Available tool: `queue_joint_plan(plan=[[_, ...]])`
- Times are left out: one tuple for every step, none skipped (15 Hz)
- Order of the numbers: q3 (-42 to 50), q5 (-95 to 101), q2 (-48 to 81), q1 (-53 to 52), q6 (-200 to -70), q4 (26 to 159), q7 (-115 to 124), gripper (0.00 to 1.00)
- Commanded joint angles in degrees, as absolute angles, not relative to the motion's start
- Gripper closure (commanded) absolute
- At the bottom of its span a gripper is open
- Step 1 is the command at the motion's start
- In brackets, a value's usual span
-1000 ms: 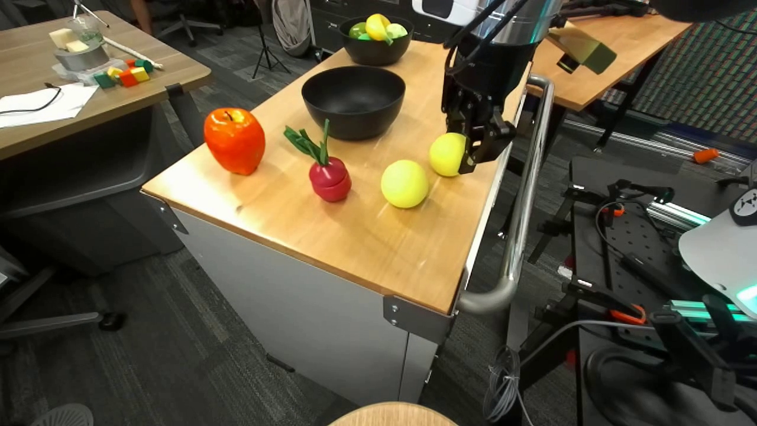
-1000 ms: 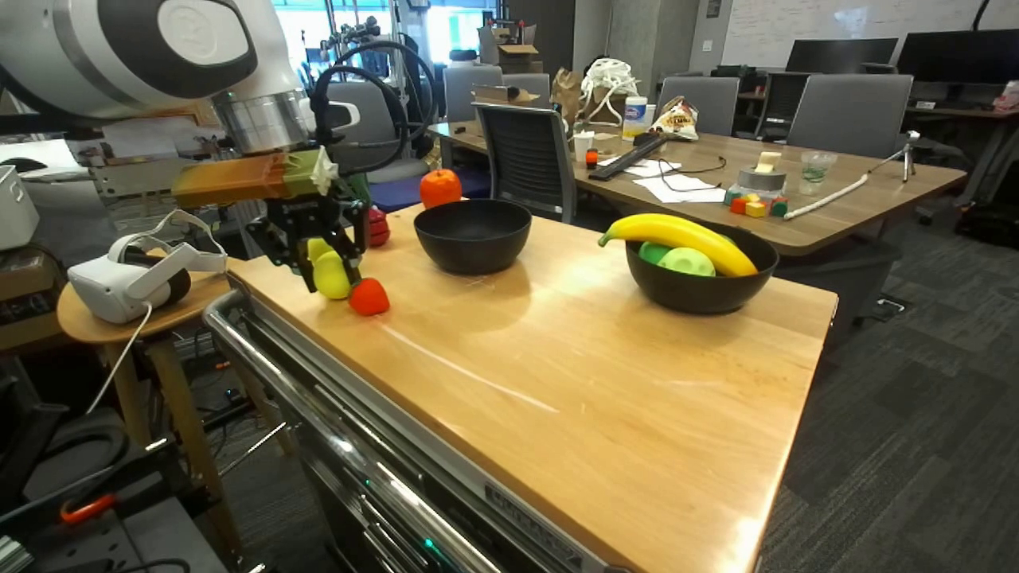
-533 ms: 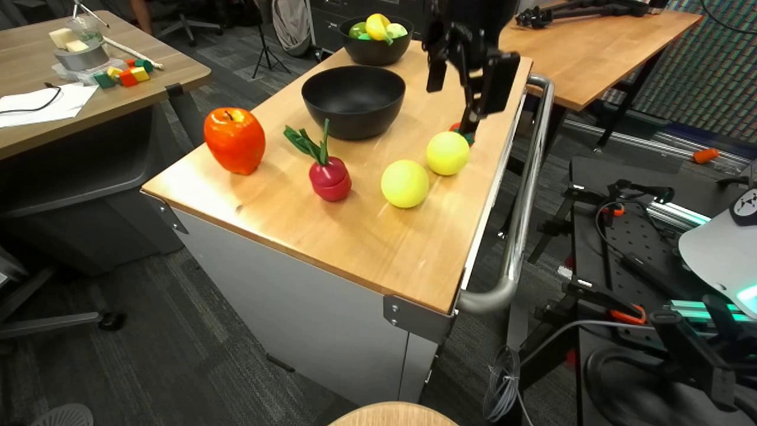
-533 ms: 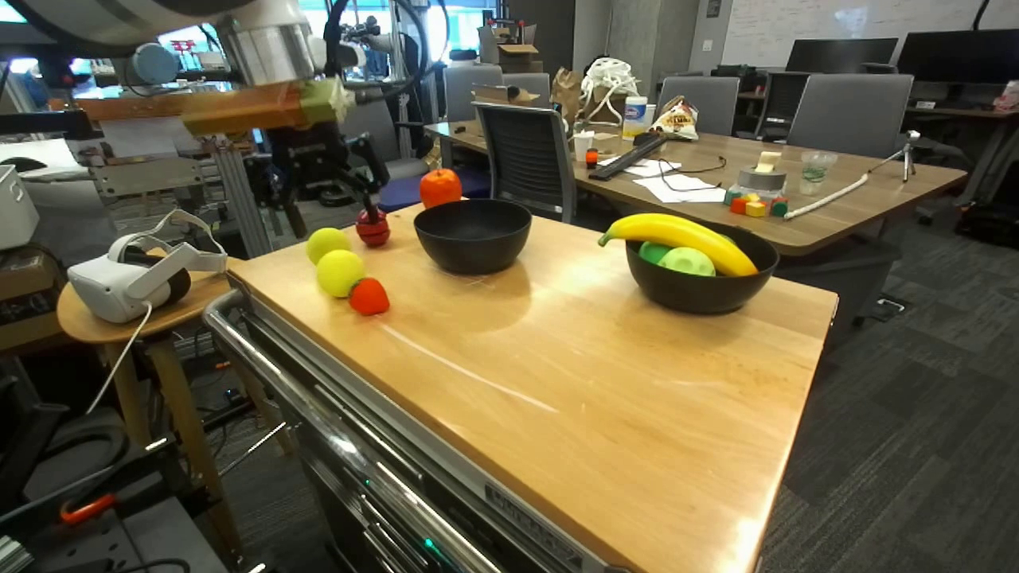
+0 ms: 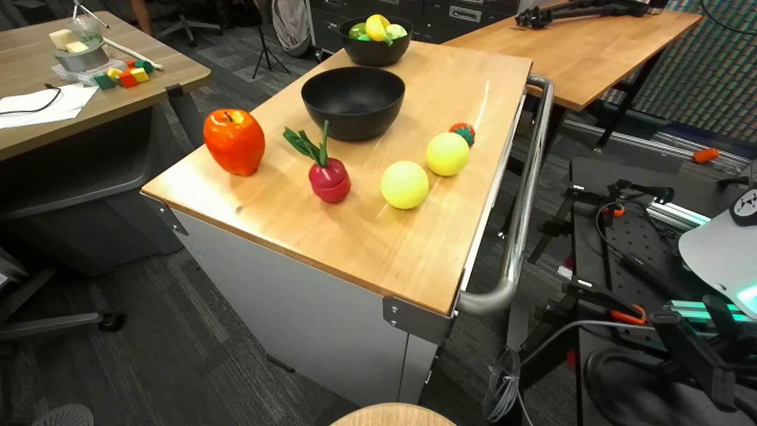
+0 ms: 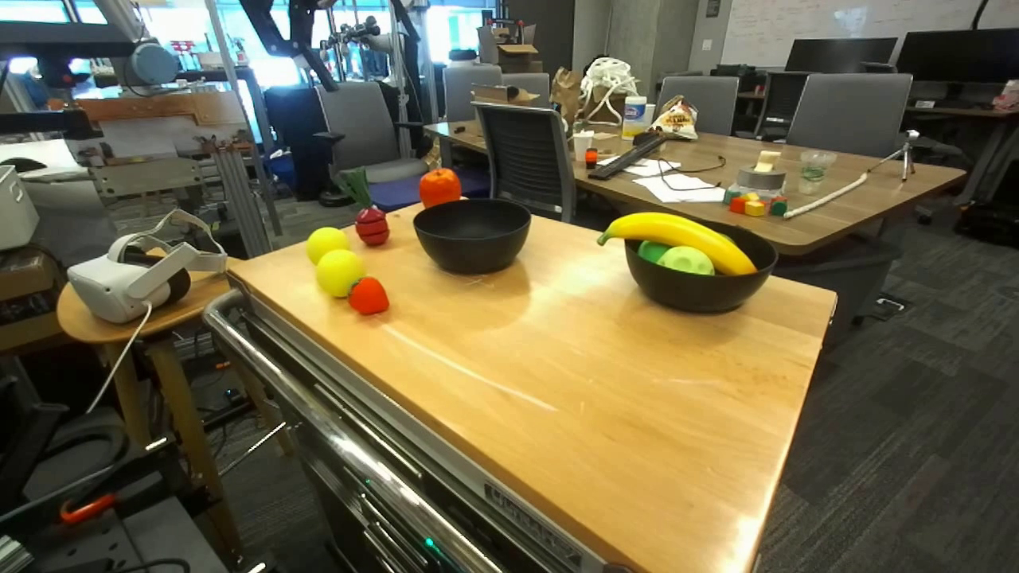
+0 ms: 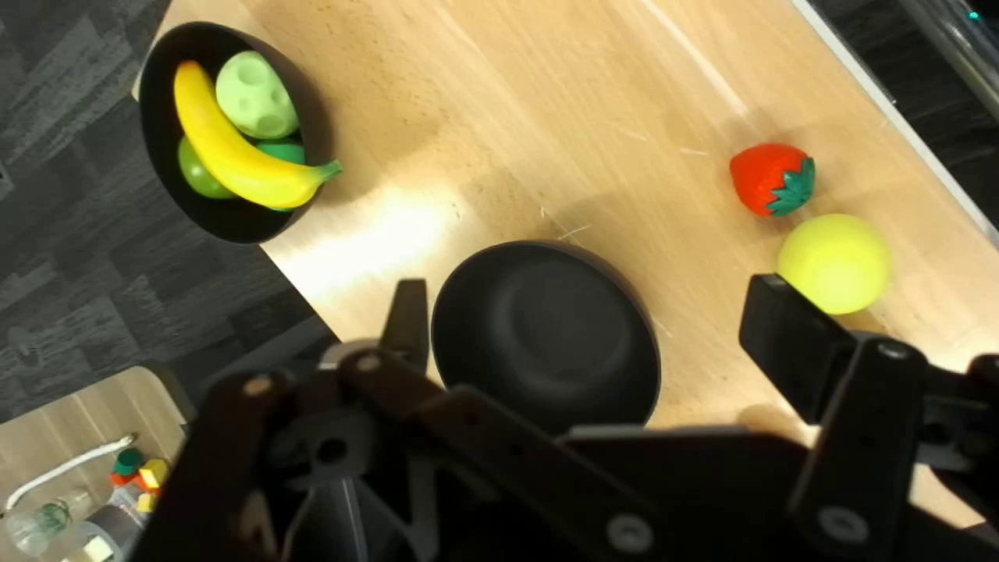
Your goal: Remove the fruits from the bowls
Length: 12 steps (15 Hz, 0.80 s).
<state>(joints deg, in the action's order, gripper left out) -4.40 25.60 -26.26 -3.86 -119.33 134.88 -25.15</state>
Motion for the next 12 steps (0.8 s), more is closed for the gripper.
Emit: queue_joint_plan(plan=[[-3.7,26.0,-26.3,-4.7,-119.0,134.8,-24.9,0.00],[-3.7,26.0,-26.1,-4.7,-119.0,134.8,-24.9,0.00],[-3.8,26.0,-26.0,-4.7,-119.0,134.9,-24.9,0.00],[-4.6,25.4,-23.9,-3.4,-117.7,132.5,-19.0,0.00],[-5.1,26.7,-21.0,-2.1,-117.6,129.6,-15.5,0.00],[-5.0,27.4,-18.9,-1.3,-117.4,127.3,-13.0,0.00],[-4.4,28.4,-16.5,-0.1,-117.6,125.1,-11.1,0.00],[-3.8,28.1,-13.9,0.7,-116.6,122.7,-9.7,0.00],[-3.1,26.7,-11.2,1.2,-116.4,120.3,-8.2,0.00],[-3.3,26.9,-17.6,-0.4,-118.4,127.2,-11.2,0.00],[-2.9,26.9,-15.8,0.0,-118.4,126.0,-11.0,0.00],[-2.7,26.9,-15.1,0.0,-118.4,126.0,-11.0,0.00]])
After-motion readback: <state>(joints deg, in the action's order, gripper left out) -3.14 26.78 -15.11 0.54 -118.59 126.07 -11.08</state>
